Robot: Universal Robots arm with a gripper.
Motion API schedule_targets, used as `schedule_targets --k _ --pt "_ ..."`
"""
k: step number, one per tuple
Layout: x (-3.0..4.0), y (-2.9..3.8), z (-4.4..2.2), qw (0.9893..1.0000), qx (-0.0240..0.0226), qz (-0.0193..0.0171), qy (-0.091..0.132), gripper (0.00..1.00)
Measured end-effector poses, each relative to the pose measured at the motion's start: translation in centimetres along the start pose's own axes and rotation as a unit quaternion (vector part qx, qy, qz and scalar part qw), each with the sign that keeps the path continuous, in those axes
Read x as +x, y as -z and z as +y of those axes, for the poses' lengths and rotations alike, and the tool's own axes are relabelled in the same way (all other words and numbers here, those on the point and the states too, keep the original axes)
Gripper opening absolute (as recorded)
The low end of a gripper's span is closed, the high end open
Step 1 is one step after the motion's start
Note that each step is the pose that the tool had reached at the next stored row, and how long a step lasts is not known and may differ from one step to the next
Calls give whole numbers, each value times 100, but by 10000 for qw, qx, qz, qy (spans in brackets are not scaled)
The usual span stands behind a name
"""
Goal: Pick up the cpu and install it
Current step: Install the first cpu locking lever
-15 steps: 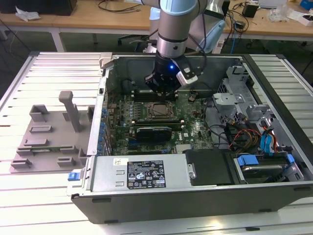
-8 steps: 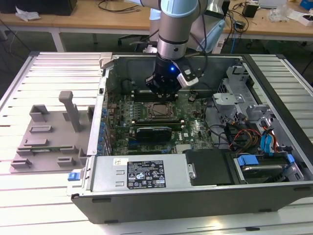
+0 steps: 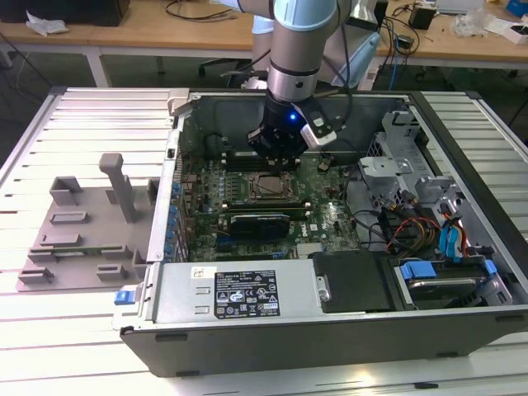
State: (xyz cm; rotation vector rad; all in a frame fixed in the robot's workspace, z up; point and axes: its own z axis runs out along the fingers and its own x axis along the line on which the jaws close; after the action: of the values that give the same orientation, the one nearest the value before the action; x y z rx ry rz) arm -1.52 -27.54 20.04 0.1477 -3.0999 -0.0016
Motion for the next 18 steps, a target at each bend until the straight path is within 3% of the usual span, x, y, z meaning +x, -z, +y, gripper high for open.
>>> schedule_targets --k 2,5,10,11,12,18 --pt "0 5 3 10000 -2 -1 1 11" --pt "4 88 1 10000 11 -16 0 11" --pt "21 135 -73 10000 51 -45 -2 11" --pt "42 135 -181 9999 101 -49 -3 11" --pt "50 135 -219 9999 121 -49 -4 11" --pt "76 134 -361 9998 193 -45 -6 11"
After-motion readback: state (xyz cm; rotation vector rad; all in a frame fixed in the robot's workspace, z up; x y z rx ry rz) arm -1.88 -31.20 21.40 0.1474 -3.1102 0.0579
